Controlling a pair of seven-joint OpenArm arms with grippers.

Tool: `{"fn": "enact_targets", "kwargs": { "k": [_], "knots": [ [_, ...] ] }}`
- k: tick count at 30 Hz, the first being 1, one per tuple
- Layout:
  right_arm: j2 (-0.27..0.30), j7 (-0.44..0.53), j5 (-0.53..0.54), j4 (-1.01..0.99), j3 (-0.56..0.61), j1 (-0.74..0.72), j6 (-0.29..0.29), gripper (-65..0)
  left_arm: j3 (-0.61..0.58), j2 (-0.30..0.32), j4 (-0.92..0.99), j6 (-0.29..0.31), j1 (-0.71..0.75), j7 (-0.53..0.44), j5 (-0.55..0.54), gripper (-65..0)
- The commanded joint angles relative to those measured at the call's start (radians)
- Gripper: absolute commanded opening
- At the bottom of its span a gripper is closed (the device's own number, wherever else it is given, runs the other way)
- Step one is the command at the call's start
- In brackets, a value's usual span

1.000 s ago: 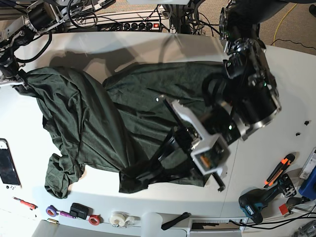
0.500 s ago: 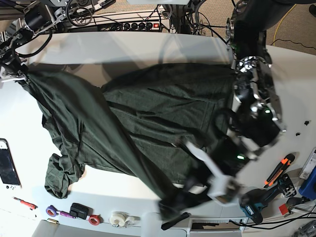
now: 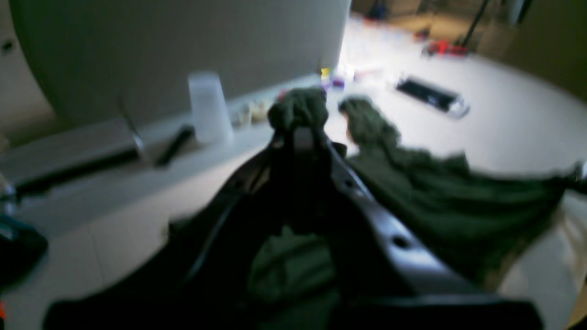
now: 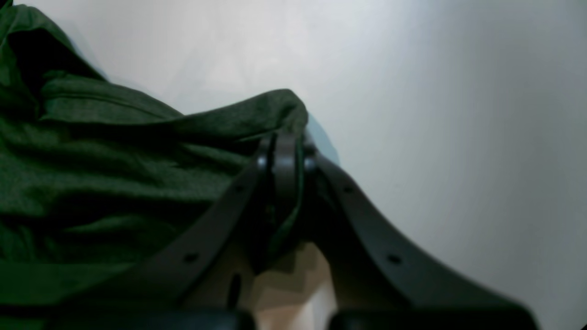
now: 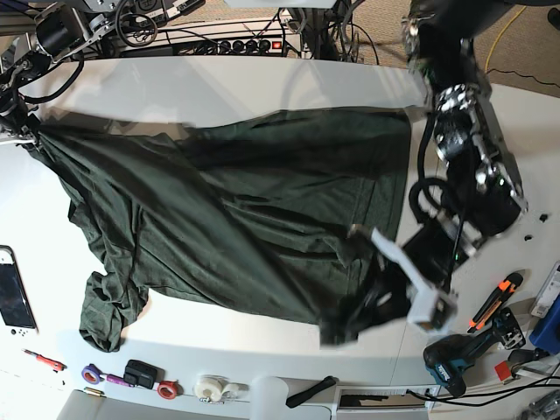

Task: Layout the t-shirt on the table in an organized manner, then fold the t-shirt properly
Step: 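Drag the held fabric with the left gripper across the shirt to its edge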

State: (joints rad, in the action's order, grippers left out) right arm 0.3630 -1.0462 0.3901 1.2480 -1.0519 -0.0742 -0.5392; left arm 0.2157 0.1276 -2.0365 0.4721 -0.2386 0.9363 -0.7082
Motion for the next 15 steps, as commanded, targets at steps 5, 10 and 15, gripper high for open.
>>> {"fn": "enact_targets", "kwargs": {
  "k": [5,10,15],
  "knots": [
    [0.031,0.030,0.013,0.015,-0.001,-0.009,-0.001,-65.0,0.004,0.099,-0.015,0.001,0.103,-0.027,-0.011,-65.0],
    [0.031,0.031,0.013,0.015,-0.001,-0.010,-0.002,-65.0,0.004,0.168,-0.015,0.000,0.194,-0.027,-0.011,-65.0],
    [0.034,0.034,0.013,0.015,-0.001,-0.009,-0.002,-65.0,0.028,0.189,-0.015,0.002,0.233,0.002,-0.011,-65.0]
  ]
}}
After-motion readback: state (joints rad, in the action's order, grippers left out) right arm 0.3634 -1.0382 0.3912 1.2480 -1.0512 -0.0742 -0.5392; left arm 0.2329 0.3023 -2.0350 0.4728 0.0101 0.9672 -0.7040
